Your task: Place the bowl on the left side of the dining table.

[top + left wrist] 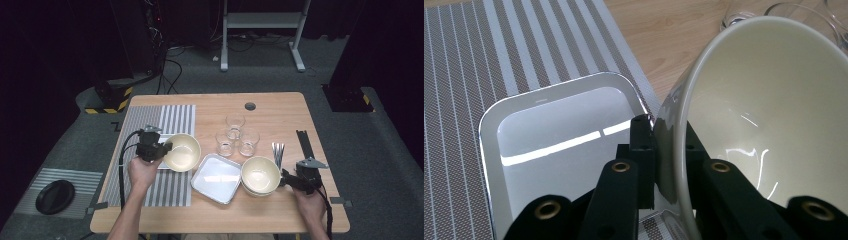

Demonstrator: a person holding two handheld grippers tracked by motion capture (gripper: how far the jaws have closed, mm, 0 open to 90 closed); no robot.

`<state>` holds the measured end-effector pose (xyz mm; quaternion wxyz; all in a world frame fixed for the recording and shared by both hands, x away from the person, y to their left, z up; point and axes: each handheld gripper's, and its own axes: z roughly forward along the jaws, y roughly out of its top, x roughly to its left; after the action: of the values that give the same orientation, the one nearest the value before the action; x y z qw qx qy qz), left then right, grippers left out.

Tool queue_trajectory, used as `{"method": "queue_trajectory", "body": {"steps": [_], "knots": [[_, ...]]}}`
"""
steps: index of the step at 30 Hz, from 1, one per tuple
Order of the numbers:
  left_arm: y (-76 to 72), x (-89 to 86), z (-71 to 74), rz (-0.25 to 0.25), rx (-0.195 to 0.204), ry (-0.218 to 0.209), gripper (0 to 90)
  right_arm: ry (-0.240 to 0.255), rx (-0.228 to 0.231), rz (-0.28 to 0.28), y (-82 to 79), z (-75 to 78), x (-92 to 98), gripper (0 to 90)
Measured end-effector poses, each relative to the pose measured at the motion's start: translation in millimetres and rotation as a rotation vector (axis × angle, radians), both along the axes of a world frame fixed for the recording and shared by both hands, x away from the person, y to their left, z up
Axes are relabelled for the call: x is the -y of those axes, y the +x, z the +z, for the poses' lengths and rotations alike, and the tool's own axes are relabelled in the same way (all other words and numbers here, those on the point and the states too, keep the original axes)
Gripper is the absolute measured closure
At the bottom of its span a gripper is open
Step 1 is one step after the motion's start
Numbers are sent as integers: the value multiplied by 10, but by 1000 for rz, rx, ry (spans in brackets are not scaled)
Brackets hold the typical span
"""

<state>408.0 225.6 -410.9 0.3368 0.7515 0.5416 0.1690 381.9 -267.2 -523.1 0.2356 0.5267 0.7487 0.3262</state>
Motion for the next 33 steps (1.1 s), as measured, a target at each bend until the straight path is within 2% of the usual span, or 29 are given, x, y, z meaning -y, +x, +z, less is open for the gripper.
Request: {"method": "queue_trajectory", "body": {"steps": [22, 25, 26, 33], "knots": [[67, -140, 19, 44, -3, -15, 829, 4, -1, -4, 0, 1, -2, 396], [94, -179, -3, 71, -15, -20, 829, 7, -6, -8, -3, 2, -5, 394], [100, -191, -8, 68, -14, -7, 828, 4, -2, -5, 0, 1, -2, 393], [108, -249, -50, 82, -24, -5, 828, 13, -7, -13, -3, 3, -10, 393]]}}
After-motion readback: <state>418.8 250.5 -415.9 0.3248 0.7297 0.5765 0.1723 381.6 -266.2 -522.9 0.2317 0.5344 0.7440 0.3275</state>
